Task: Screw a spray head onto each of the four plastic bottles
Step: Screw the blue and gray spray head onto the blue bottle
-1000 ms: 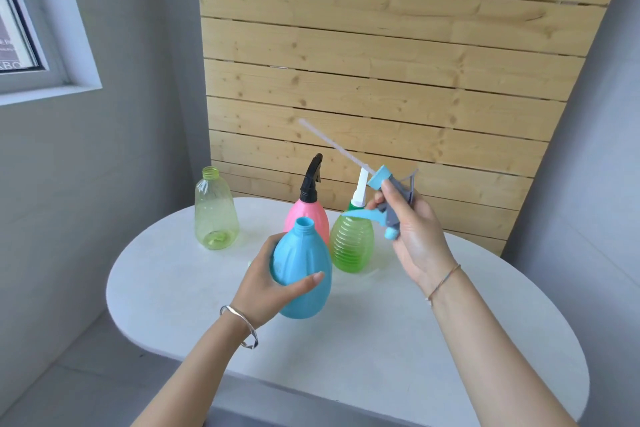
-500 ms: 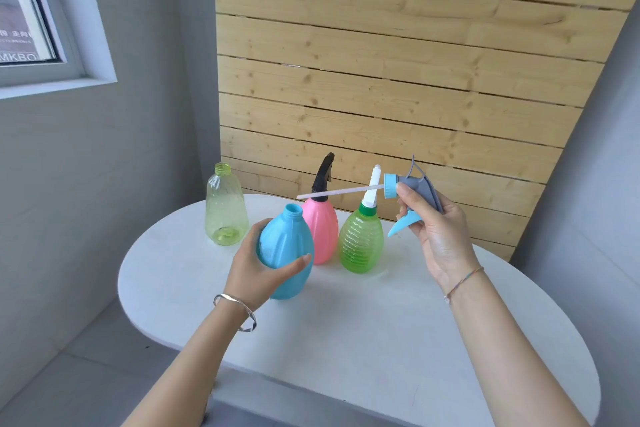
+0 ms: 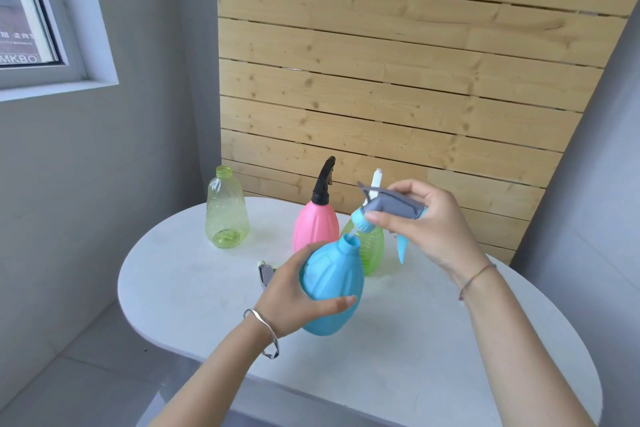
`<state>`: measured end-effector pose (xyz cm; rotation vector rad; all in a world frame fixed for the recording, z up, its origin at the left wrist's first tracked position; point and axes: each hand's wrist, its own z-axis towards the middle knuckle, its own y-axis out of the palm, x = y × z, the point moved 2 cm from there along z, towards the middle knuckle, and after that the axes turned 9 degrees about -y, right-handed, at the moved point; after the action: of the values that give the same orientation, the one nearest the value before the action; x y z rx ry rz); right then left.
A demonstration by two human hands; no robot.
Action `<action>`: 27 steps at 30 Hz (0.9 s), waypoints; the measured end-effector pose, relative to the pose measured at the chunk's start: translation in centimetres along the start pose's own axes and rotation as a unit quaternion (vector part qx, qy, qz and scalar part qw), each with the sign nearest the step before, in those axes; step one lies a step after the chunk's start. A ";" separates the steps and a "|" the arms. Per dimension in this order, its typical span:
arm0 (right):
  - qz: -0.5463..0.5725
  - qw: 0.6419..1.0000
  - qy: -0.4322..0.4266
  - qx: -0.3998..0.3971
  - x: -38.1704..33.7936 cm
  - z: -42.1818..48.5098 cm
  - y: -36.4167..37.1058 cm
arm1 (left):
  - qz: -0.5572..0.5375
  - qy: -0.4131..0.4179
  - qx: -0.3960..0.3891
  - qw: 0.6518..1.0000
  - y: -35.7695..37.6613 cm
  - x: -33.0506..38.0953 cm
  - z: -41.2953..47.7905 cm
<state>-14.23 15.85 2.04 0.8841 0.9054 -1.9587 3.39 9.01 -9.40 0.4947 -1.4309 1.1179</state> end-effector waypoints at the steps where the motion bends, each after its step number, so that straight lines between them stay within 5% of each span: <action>1: -0.019 1.000 0.005 -0.014 0.1 -0.1 0.4 | -0.006 0.001 -0.004 1.000 0.4 0.0 0.0; 18: -0.023 0.992 0.063 -0.109 2.7 -1.4 3.1 | 0.004 -0.030 -0.085 0.996 0.2 -1.3 0.2; 27: -0.019 0.995 0.014 -0.101 3.1 -1.7 4.1 | -0.105 0.079 0.094 0.987 -2.6 2.9 0.7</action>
<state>-11.68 14.41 -2.48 0.7837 1.1217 -1.8519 4.56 8.13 -5.73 0.6606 -1.1144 1.0999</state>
